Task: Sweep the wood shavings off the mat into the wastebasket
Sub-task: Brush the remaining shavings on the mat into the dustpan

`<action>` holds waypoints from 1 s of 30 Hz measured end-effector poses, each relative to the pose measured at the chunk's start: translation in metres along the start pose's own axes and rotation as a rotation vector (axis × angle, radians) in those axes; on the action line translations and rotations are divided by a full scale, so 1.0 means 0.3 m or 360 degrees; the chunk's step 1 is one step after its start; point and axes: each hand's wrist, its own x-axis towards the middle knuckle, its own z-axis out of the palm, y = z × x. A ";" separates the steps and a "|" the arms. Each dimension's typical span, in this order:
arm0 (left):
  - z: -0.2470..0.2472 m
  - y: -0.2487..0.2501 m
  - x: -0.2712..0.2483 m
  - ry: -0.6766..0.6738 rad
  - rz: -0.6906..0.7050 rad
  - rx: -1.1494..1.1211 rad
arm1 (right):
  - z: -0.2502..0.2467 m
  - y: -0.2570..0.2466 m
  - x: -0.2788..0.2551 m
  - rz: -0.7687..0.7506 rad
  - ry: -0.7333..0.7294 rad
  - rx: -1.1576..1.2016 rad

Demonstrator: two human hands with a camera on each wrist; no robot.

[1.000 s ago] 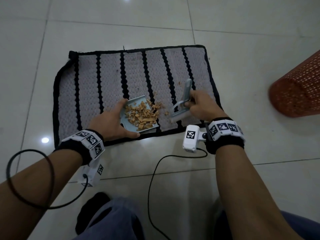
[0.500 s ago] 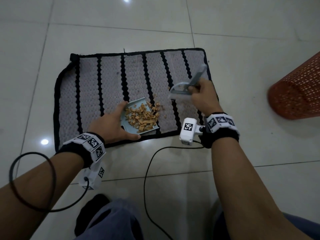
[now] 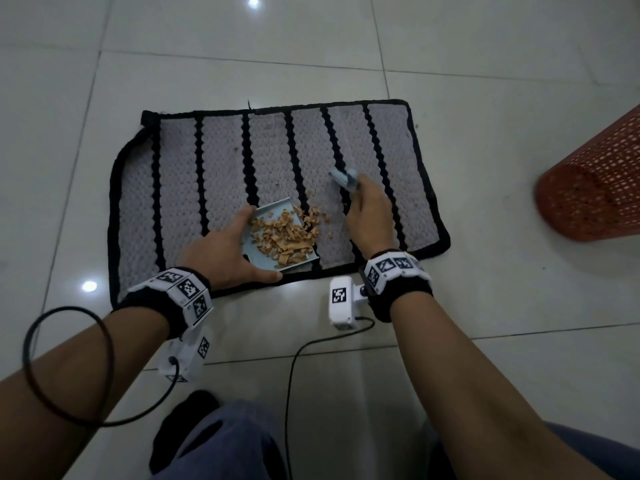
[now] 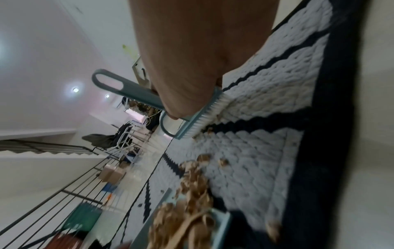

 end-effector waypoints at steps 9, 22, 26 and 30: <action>0.003 0.005 0.003 0.0020 -0.0035 0.0050 | 0.039 -0.056 -0.113 -0.0146 -0.0225 0.0026; 0.005 0.005 -0.002 0.0063 0.0015 0.0056 | 0.006 -0.076 -0.159 0.0113 0.0077 0.0067; 0.009 0.000 0.001 0.0071 0.0029 0.0027 | 0.081 -0.126 -0.196 0.0083 -0.0054 -0.0067; 0.012 -0.005 0.002 0.0085 0.0066 0.0000 | 0.142 -0.203 -0.252 -0.0085 -0.0143 -0.0125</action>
